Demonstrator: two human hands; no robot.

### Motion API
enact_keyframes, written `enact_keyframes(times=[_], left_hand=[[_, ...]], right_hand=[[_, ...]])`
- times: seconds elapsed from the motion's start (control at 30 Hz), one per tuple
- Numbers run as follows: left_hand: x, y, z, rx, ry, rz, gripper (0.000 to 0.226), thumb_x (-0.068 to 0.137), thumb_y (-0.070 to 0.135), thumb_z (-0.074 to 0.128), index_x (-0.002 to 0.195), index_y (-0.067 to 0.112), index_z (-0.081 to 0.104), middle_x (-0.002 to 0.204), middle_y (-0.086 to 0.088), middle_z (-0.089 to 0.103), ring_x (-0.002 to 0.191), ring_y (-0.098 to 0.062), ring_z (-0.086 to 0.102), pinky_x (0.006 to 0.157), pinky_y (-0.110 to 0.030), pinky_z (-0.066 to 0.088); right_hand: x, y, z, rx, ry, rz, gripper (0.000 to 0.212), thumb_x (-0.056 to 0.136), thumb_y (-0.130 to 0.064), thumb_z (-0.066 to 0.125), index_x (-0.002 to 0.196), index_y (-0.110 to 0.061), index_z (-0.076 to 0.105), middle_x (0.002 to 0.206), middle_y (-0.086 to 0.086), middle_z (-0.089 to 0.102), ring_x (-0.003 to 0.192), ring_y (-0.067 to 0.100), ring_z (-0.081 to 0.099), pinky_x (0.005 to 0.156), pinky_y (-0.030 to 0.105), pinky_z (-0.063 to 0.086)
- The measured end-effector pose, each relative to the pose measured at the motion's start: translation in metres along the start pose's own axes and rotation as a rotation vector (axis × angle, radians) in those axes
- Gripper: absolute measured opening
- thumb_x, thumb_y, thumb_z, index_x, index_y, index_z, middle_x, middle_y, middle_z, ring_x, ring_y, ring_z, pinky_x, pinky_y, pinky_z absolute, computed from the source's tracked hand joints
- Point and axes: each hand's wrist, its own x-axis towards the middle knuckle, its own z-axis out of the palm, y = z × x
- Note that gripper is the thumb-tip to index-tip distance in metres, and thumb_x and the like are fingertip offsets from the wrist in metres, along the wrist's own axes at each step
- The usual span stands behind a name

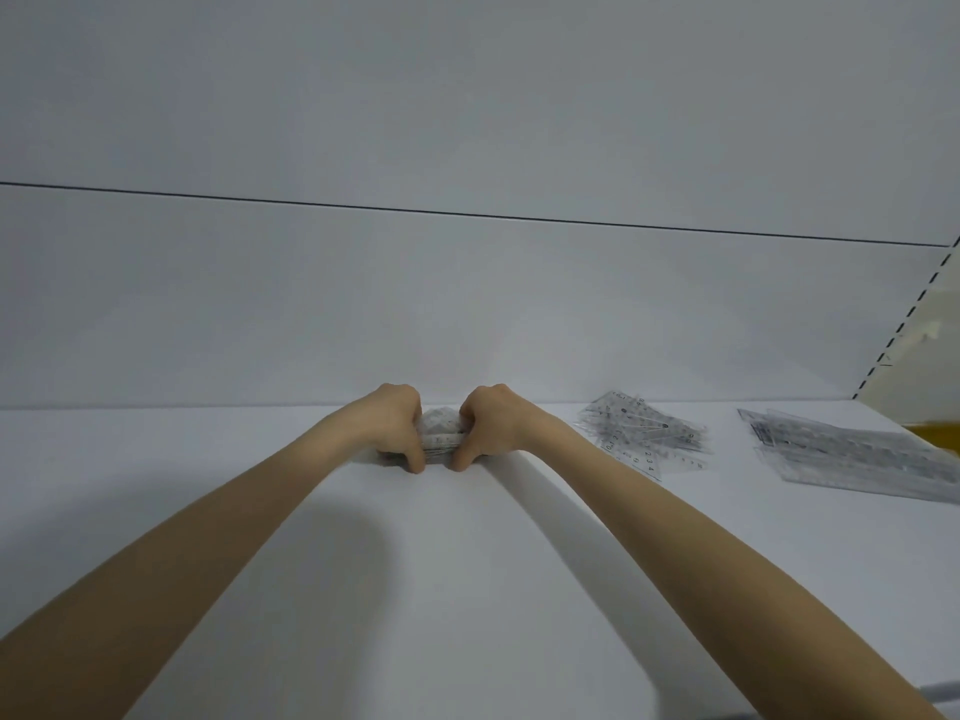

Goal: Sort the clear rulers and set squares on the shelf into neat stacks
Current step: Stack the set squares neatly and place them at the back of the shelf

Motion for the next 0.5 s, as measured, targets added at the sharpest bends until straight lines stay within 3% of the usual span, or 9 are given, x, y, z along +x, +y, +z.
enact_keyframes(times=[0.13, 0.23, 0.37, 0.5], left_hand=[[0.004, -0.009, 0.005, -0.075, 0.042, 0.055, 0.025, 0.059, 0.016, 0.081, 0.080, 0.012, 0.067, 0.076, -0.001, 0.065, 0.061, -0.014, 0.055, 0.052, -0.021, 0.041], [0.003, -0.014, 0.005, -0.088, 0.065, 0.056, 0.020, 0.059, 0.018, 0.082, 0.073, 0.012, 0.067, 0.068, 0.000, 0.061, 0.058, -0.013, 0.053, 0.052, -0.021, 0.038], [-0.001, -0.019, 0.005, -0.093, 0.081, 0.034, 0.032, 0.058, 0.023, 0.085, 0.082, 0.005, 0.073, 0.076, -0.005, 0.067, 0.062, -0.015, 0.055, 0.057, -0.025, 0.041], [-0.003, -0.014, 0.002, -0.075, 0.064, 0.037, 0.025, 0.062, 0.018, 0.085, 0.079, 0.004, 0.074, 0.064, -0.003, 0.063, 0.056, -0.014, 0.053, 0.052, -0.022, 0.040]], right_hand=[[0.004, 0.009, 0.003, 0.036, 0.017, -0.009, 0.033, 0.064, -0.028, 0.080, 0.063, -0.014, 0.050, 0.065, -0.001, 0.050, 0.064, 0.018, 0.048, 0.053, 0.026, 0.035], [0.002, 0.013, 0.002, 0.045, 0.024, -0.019, 0.034, 0.064, -0.029, 0.081, 0.061, -0.015, 0.051, 0.062, -0.001, 0.050, 0.060, 0.015, 0.046, 0.052, 0.025, 0.035], [-0.001, 0.014, -0.002, 0.008, 0.022, -0.023, 0.036, 0.064, -0.030, 0.082, 0.054, -0.017, 0.050, 0.057, -0.003, 0.047, 0.056, 0.013, 0.044, 0.048, 0.024, 0.032], [0.002, 0.007, -0.002, -0.060, 0.049, -0.021, 0.038, 0.061, -0.026, 0.081, 0.051, -0.012, 0.047, 0.053, 0.000, 0.041, 0.056, 0.017, 0.041, 0.046, 0.024, 0.029]])
